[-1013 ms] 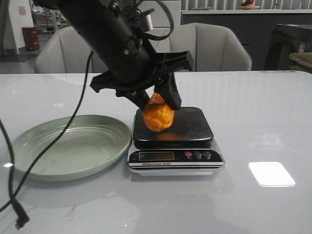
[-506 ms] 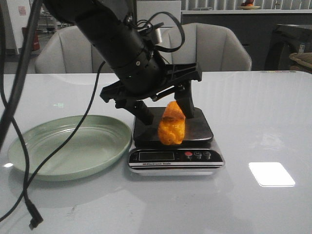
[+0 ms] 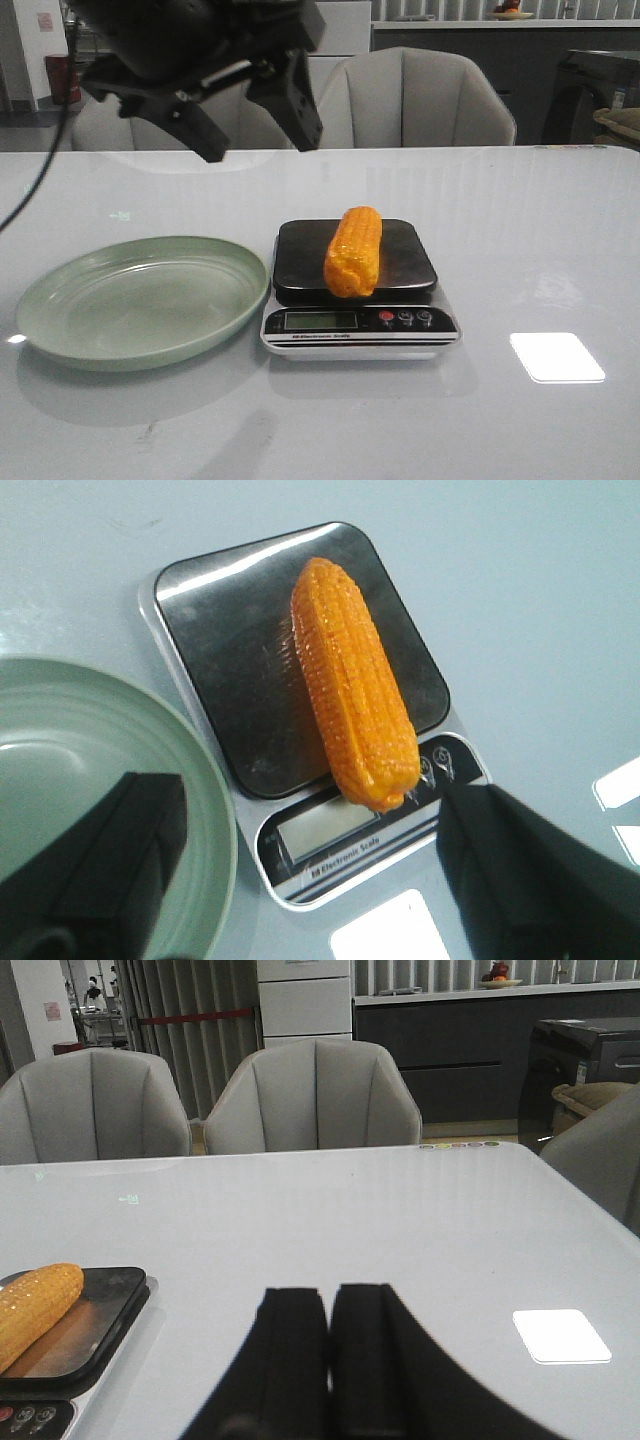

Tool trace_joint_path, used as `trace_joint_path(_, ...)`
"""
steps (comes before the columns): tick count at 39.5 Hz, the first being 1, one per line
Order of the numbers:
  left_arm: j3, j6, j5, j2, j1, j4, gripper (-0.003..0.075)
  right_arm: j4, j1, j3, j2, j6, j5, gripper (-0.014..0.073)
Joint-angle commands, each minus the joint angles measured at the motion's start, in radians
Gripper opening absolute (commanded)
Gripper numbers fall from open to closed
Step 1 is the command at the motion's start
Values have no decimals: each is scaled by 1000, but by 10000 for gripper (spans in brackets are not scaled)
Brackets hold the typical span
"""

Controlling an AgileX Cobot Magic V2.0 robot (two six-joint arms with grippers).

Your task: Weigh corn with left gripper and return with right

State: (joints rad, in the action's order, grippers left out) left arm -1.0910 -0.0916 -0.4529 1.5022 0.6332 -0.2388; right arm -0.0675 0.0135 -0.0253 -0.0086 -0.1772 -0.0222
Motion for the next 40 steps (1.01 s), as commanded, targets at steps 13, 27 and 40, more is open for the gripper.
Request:
trace_joint_path(13, 354, 2, 283, -464, 0, 37, 564, -9, -6, -11, -20, 7, 77, 156)
trace_joint_path(27, 570, 2, 271, -851, 0, 95, 564, -9, -6, -11, -20, 7, 77, 156)
trace_joint_path(40, 671, 25, -2, -1261, 0, 130, 563, -9, -6, -11, -20, 7, 120, 156)
